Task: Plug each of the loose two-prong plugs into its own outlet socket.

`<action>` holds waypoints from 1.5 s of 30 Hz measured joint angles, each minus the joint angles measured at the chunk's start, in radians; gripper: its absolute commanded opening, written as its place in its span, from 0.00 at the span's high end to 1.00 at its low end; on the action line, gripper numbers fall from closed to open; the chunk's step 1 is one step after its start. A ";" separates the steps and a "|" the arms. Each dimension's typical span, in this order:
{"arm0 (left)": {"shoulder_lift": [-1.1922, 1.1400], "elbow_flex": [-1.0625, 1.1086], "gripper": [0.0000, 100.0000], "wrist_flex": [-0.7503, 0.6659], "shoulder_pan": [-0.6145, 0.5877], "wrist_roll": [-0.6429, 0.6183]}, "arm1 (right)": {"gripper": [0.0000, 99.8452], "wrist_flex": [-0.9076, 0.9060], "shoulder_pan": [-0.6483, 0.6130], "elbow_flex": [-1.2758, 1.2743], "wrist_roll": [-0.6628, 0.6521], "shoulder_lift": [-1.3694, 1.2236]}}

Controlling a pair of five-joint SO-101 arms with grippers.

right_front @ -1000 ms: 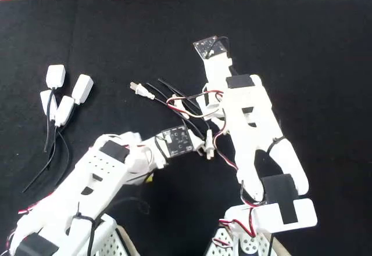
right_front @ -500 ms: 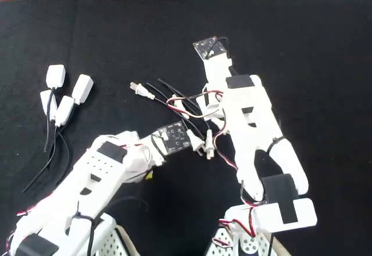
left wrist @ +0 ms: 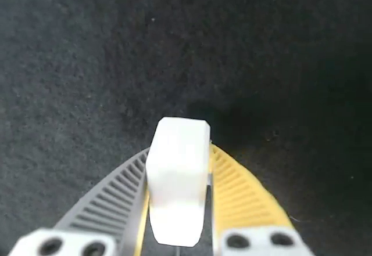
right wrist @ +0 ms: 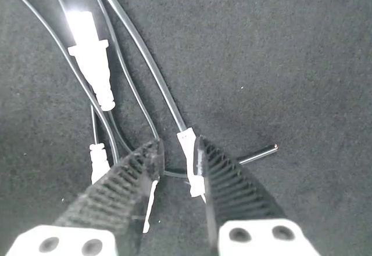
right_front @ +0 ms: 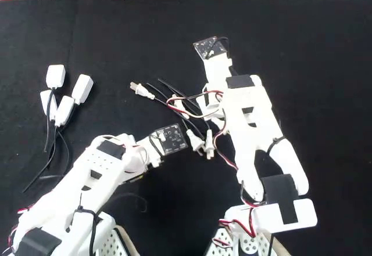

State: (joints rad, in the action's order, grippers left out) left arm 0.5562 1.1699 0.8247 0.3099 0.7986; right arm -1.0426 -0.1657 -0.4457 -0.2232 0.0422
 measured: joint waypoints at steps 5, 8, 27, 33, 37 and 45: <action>0.000 0.000 0.97 0.000 0.000 -0.041 | 0.90 0.000 0.000 0.000 0.000 0.000; 0.000 0.000 0.97 0.008 0.006 -0.048 | 0.90 0.000 0.000 0.000 0.000 0.000; 0.000 -0.021 0.81 0.109 0.041 -0.055 | 0.90 0.000 0.000 0.000 0.000 0.000; 0.106 -0.026 0.80 0.112 -0.003 -0.055 | 0.90 0.000 0.000 0.000 0.000 0.000; 0.287 0.017 0.80 0.114 -0.017 -0.055 | 0.90 0.000 0.000 0.000 0.000 0.000; 0.738 0.204 0.80 0.158 -0.046 -0.051 | 0.90 0.000 0.000 0.000 0.000 0.000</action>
State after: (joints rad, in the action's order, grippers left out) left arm 1.2942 1.3740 0.9828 0.2639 0.7480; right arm -1.0426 -0.1657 -0.4457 -0.2232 0.0422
